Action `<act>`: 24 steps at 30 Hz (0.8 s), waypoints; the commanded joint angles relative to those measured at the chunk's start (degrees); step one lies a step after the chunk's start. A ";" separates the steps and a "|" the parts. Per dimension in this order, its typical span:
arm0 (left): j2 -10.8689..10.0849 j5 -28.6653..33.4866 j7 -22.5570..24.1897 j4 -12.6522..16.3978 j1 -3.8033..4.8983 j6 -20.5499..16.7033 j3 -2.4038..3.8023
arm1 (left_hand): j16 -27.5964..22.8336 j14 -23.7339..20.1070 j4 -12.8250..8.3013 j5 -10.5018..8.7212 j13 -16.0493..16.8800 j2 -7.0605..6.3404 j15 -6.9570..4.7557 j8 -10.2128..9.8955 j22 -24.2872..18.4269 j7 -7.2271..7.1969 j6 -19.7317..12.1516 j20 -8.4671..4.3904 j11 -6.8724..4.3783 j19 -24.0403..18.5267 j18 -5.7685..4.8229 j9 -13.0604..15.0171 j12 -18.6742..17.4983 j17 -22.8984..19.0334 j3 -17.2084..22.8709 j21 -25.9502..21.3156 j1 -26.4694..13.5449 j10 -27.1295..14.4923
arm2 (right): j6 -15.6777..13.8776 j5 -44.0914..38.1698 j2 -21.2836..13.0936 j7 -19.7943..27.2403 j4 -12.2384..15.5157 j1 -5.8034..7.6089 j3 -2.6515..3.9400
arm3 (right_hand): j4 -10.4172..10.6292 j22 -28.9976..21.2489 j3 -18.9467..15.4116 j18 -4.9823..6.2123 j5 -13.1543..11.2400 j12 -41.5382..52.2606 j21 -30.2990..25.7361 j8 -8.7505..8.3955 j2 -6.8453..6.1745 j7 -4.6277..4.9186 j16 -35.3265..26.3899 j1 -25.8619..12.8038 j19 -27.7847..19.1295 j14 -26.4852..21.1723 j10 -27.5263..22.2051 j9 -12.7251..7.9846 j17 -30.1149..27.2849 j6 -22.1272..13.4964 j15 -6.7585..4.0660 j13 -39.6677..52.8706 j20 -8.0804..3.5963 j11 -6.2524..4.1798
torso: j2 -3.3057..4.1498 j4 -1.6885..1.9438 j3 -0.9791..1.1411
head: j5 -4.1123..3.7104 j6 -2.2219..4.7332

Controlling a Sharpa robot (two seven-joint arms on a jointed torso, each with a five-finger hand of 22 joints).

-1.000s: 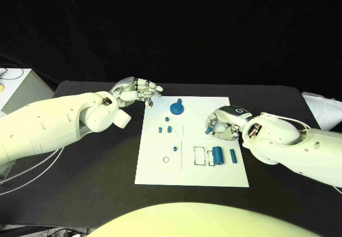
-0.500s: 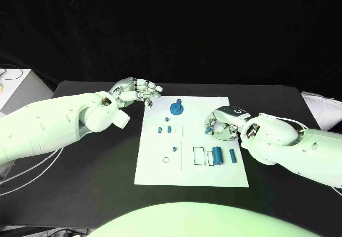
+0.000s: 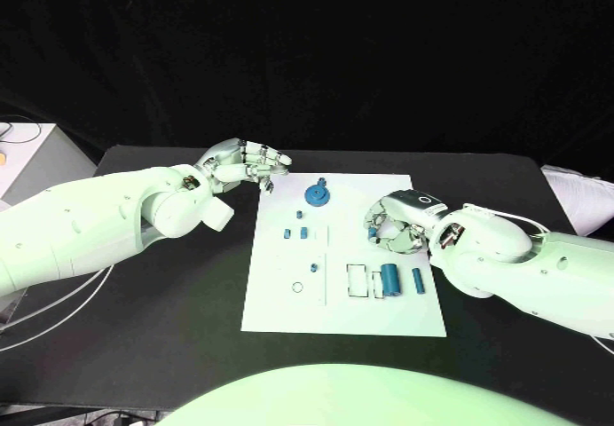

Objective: Assemble the parts on the task board

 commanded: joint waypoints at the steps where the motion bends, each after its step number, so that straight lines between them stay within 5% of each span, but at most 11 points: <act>1: 0.04 0.39 0.20 0.11 -0.03 0.91 0.04 | 0.22 -0.14 0.02 0.14 -0.05 -0.05 0.09 0.16 -0.03 0.02 -0.48 0.16 -0.02 0.18 0.29 -0.08 0.21 0.06 -0.33 0.14 0.42 -0.19 | -0.54 -0.51 0.12 -0.09 0.18 -0.05 0.00 | 0.02 0.02 -0.15 -0.62 0.41 -0.24 -0.16 -0.19 -0.27 -0.07 0.06 -0.02 -0.12 0.23 -0.44 -0.08 0.02 -0.51 0.34 -0.01 0.44 0.07 | -0.02 0.02 0.01 | 0.04 0.01; 12: 0.07 0.39 0.11 0.09 -0.03 0.92 0.04 | 0.24 -0.15 0.00 0.15 -0.04 -0.02 0.07 0.24 -0.06 0.01 -0.52 0.16 -0.03 0.22 0.30 -0.09 0.29 0.07 -0.35 0.09 0.56 -0.24 | -0.78 -0.98 0.22 -0.47 0.23 -0.08 0.00 | -1.65 1.33 3.26 -0.75 -0.48 1.23 0.81 2.18 2.97 -1.54 0.39 2.80 0.40 0.29 3.52 1.07 0.24 2.96 -0.75 1.15 -0.25 -1.38 | 0.00 -0.03 0.03 | 0.04 0.01; 17: 0.09 0.39 0.05 0.09 -0.03 0.94 0.04 | 0.24 -0.15 0.00 0.15 -0.04 -0.02 0.07 0.24 -0.06 0.01 -0.52 0.16 -0.03 0.22 0.30 -0.09 0.29 0.07 -0.35 0.09 0.56 -0.24 | -0.84 -2.02 0.27 -1.24 0.32 -0.15 0.00 | -5.00 2.55 6.25 -0.95 -2.93 2.15 1.80 4.48 5.10 -2.22 0.59 4.96 0.78 0.40 6.74 2.70 0.52 5.00 -1.69 2.28 -1.16 -2.45 | -0.01 -0.01 0.07 | -0.01 0.01; 24: 0.11 0.39 0.00 0.06 -0.03 0.95 0.04 | 0.24 -0.15 0.00 0.15 -0.04 -0.02 0.07 0.24 -0.06 0.01 -0.52 0.16 -0.03 0.22 0.30 -0.09 0.29 0.07 -0.35 0.09 0.56 -0.24 | -1.82 -2.76 0.24 -2.16 0.55 -0.29 0.00 | -6.27 3.24 7.76 -1.07 -3.40 2.11 2.34 5.34 5.09 -2.39 0.68 4.42 0.96 0.48 7.77 3.65 0.64 5.01 -1.93 2.91 -1.44 -2.72 | -0.01 -0.01 0.04 | -0.05 0.01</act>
